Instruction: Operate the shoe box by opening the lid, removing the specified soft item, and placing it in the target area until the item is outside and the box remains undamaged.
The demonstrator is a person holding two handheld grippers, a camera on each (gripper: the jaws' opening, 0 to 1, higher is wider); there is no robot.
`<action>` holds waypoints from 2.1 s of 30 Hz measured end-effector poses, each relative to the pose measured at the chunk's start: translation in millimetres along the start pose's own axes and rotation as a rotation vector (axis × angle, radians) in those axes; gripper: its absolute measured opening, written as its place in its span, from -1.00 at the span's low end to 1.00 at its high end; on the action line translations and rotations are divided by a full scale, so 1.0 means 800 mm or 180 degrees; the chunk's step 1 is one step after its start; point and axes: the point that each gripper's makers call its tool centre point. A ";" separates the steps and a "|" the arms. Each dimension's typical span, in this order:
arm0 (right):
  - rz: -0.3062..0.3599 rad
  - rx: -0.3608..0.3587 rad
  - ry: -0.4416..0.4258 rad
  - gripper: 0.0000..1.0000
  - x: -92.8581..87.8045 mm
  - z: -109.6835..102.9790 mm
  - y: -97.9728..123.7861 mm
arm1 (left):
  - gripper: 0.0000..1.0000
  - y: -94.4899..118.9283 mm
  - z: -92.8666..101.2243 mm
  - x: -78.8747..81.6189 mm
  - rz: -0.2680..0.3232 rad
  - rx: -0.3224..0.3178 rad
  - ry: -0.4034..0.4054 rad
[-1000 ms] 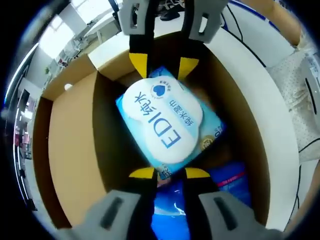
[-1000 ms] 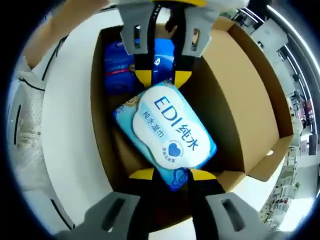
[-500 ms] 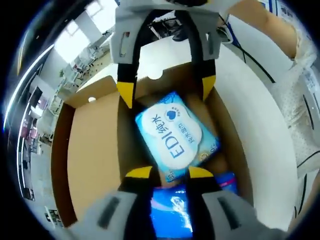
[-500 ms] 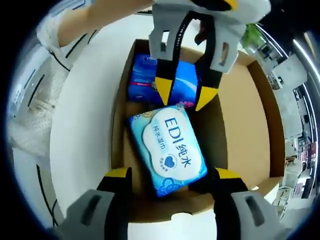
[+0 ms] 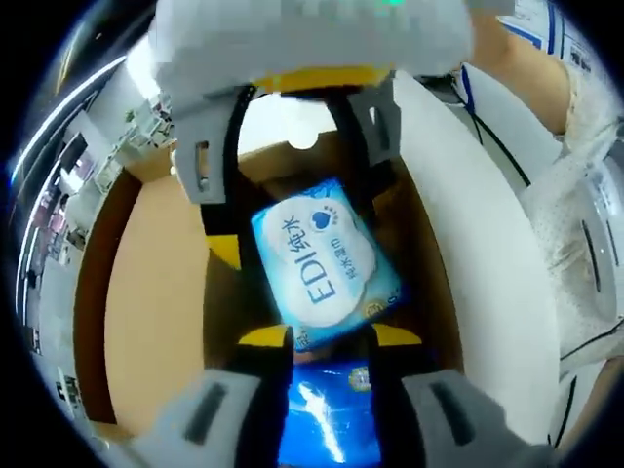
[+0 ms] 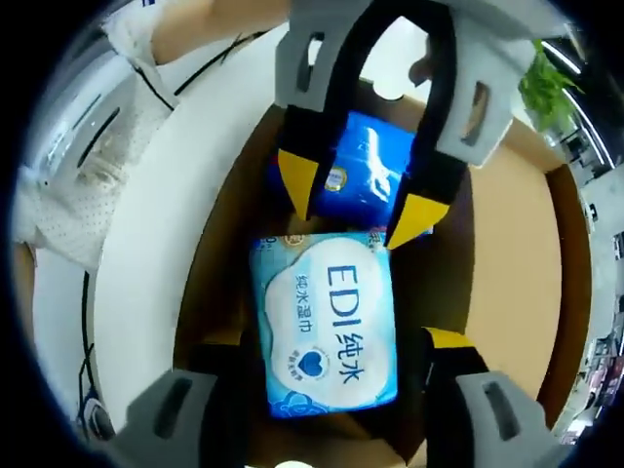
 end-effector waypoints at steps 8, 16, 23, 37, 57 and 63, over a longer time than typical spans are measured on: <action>-0.0017 0.0247 0.0170 0.40 0.002 -0.008 -0.019 | -0.39 0.000 0.000 -0.004 0.0076 -0.0004 0.0087; -0.0056 0.0402 0.0180 0.40 0.000 -0.021 -0.030 | -0.39 -0.004 0.002 -0.004 0.0047 -0.0018 0.0130; -0.0042 0.0413 0.0118 0.37 -0.001 -0.025 -0.035 | -0.39 -0.005 -0.002 -0.007 0.0007 0.0021 0.0142; -0.0173 0.0275 -0.0344 0.30 -0.008 -0.027 -0.032 | -0.36 -0.013 -0.014 -0.017 -0.0115 0.0065 0.0112; -0.0372 0.0302 -0.0348 0.47 -0.015 -0.042 -0.045 | -0.37 -0.020 -0.029 -0.018 -0.0056 0.0066 0.0159; -0.0359 0.0324 -0.0347 0.43 -0.014 -0.042 -0.045 | -0.37 -0.022 -0.032 -0.018 -0.0097 0.0062 0.0121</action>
Point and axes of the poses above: the point that each gripper's makers call its tool centre point, and the gripper's own axes: y roughly backward along the fingers, z roughly to its right, x roughly out of its top, and after that the axes turned 14 degrees about -x, right-handed
